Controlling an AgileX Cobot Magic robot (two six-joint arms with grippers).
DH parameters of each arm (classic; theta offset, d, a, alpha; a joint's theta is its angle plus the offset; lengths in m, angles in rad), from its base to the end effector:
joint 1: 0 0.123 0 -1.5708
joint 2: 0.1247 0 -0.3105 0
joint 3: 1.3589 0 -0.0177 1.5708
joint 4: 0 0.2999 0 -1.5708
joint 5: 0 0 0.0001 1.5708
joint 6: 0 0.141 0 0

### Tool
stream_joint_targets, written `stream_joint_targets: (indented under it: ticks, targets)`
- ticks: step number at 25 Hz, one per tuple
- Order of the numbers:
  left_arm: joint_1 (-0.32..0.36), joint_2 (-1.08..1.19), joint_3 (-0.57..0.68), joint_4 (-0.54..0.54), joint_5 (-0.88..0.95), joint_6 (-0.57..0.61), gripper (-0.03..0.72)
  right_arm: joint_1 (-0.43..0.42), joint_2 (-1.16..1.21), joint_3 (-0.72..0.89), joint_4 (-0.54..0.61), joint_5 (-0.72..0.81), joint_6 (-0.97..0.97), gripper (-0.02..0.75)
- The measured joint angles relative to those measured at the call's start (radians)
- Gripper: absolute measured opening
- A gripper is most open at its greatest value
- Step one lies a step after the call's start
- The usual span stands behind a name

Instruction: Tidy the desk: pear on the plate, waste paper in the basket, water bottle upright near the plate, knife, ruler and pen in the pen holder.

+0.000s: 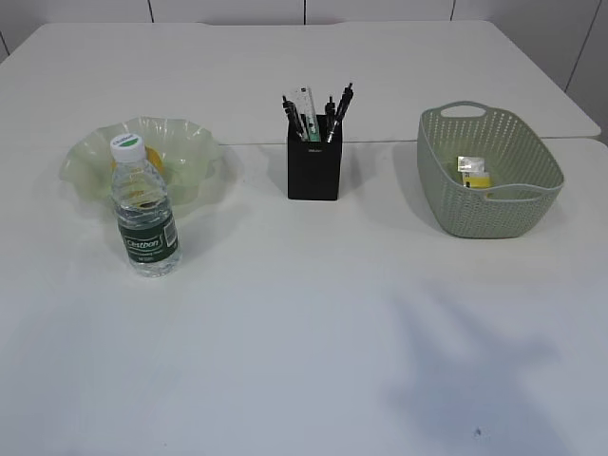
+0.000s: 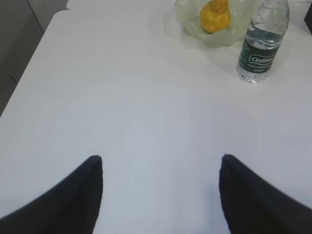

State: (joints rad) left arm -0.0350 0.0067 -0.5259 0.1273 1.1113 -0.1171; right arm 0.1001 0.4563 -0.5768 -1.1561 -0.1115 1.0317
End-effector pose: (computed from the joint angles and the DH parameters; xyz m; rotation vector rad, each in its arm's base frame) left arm 0.0518 0.0142 0.2817 -0.0962 2.0672 0.0595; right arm 0.1638 0.0308 0.4076 -0.2322 1.2989 0.0485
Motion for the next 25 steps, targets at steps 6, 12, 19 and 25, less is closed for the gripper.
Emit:
stream_joint_targets:
  ticks: [6, 12, 19, 25]
  targets:
    - [0.0, 0.0, 0.0, 0.0, 0.0, 0.0, 0.527, 0.027, 0.022, 0.0, 0.004, 0.078, -0.005, 0.311]
    - [0.0, 0.0, 0.0, 0.0, 0.0, 0.0, 0.527, 0.027, 0.057, 0.0, 0.038, 0.08, -0.005, 0.311]
    - [0.0, 0.0, 0.0, 0.0, 0.0, 0.0, 0.527, 0.035, 0.082, 0.0, 0.339, 0.146, -0.227, 0.311]
    - [0.0, 0.0, 0.0, 0.0, 0.0, 0.0, 0.527, 0.035, 0.087, 0.0, 0.708, 0.333, -0.702, 0.311]
